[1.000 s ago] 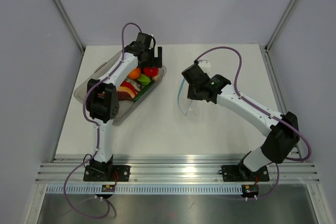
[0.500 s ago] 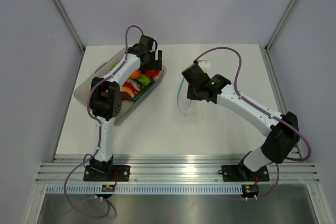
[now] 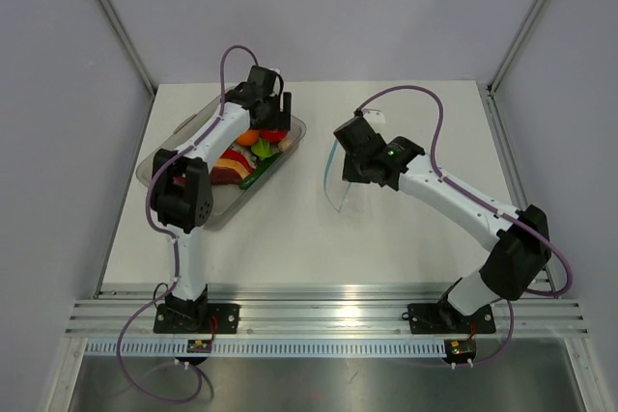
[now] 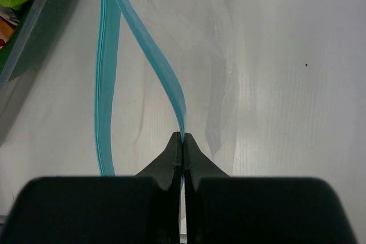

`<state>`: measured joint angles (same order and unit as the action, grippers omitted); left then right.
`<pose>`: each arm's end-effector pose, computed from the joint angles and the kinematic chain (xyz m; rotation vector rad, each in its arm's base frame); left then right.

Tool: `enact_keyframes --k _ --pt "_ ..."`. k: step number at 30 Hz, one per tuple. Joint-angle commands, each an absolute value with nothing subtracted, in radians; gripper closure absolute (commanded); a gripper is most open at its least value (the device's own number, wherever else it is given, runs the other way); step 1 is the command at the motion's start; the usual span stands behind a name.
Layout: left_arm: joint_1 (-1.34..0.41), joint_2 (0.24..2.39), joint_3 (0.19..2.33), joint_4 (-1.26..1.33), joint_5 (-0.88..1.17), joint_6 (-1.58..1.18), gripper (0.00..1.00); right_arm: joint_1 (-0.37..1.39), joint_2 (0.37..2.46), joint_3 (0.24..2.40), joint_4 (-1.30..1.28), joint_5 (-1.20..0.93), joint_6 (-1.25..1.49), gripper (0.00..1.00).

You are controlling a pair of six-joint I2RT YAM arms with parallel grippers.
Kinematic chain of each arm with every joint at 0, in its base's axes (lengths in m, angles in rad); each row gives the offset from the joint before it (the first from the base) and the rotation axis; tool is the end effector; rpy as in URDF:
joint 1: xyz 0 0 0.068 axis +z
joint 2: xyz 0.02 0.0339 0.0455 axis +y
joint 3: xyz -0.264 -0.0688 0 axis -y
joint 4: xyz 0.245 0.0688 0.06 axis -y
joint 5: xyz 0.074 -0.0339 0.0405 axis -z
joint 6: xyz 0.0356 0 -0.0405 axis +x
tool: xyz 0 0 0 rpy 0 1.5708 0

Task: Place the food in the zip-top bag and seal the zipper
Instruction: Pick up the fake fruit from the bin, then place the fake fruit in the zipper food storage bag.

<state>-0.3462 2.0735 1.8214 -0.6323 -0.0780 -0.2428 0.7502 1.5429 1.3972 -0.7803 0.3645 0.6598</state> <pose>0.4419 -0.1565 0.2571 0.0928 2.4567 -0.1632 0.2488 0.2145 0.3155 0.0394 2.4219 0.1840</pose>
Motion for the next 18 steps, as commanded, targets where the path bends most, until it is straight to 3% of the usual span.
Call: enact_keyframes --k 1,18 --pt "-0.344 1.922 1.796 -0.588 -0.112 -0.235 0.42 0.758 1.578 1.454 -0.733 0.351 0.617 1.00" --pt "-0.344 1.600 1.631 -0.692 0.113 -0.215 0.46 0.758 1.919 1.802 -0.683 0.173 0.594 1.00"
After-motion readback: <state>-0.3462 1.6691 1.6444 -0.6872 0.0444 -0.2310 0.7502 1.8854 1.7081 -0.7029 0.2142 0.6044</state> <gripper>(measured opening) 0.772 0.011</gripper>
